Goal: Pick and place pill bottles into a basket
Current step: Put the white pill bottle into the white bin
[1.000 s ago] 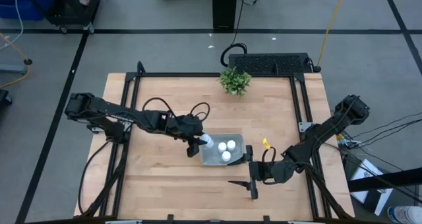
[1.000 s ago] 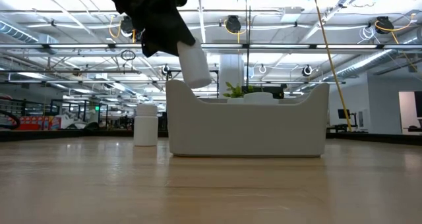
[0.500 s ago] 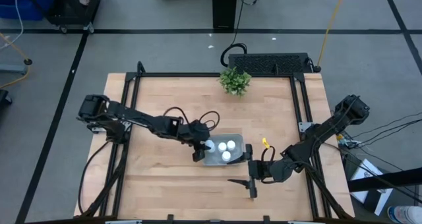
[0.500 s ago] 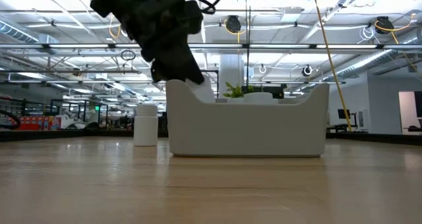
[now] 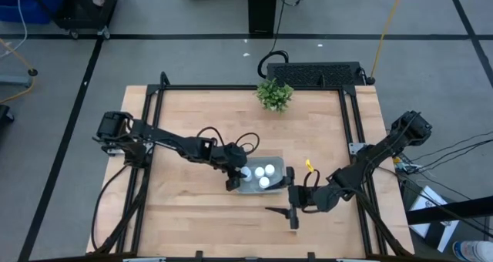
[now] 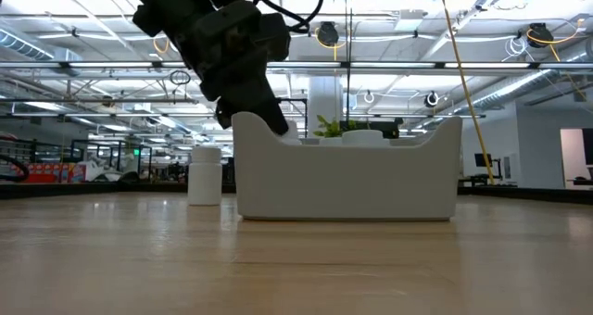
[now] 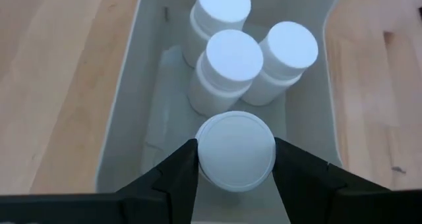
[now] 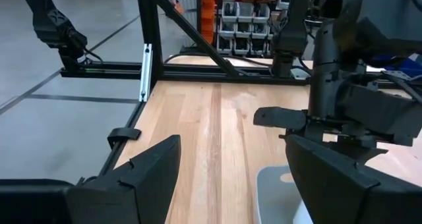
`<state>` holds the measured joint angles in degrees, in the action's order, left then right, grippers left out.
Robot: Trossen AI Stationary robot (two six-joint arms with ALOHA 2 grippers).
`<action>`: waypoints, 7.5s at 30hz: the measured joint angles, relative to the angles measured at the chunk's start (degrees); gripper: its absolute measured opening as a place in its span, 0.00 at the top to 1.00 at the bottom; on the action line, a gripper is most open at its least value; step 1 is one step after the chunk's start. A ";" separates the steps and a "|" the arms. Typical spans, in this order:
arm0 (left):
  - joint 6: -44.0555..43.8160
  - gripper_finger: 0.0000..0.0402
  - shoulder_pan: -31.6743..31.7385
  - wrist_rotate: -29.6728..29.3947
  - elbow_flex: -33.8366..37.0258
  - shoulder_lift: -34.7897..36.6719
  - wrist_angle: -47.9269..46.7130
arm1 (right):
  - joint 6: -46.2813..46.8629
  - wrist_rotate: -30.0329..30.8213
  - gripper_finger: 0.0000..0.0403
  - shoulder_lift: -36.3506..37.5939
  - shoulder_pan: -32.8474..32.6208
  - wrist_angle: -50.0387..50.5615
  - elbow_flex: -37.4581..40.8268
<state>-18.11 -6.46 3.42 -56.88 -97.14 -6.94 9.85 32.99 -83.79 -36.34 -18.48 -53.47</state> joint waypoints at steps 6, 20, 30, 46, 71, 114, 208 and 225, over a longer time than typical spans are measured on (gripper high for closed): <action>-0.01 0.57 0.00 -0.20 0.00 0.00 0.31 | 0.00 0.00 0.34 0.00 0.00 0.09 0.00; -0.04 0.49 0.00 -0.35 0.00 0.00 0.85 | 0.00 -0.02 0.35 0.00 0.00 0.11 0.00; 0.63 0.55 0.11 -0.02 0.02 1.82 0.09 | 0.00 -0.02 0.35 0.00 0.00 0.18 0.00; -4.48 0.36 2.73 -17.24 0.01 13.65 -21.96 | 2.62 -0.07 0.35 0.00 -0.12 1.81 0.02; -9.10 0.27 8.45 -9.60 3.82 13.09 -24.23 | 2.97 -0.11 0.35 0.01 -0.13 2.51 0.02; -7.74 0.55 7.78 -6.52 3.80 6.82 -24.46 | 2.97 -0.07 0.35 0.02 -0.13 2.99 0.02; -0.08 0.59 -6.91 -6.66 -14.75 -10.49 -17.43 | 2.95 -0.04 0.35 0.02 -0.11 4.02 0.02; -0.30 0.41 -6.73 -4.85 -15.21 -10.27 -17.54 | 2.97 -0.04 0.35 0.02 -0.12 4.20 0.02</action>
<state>-18.41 -13.19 -1.43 -72.10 -107.41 -24.48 12.82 32.95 -83.77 -36.46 -14.28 -53.45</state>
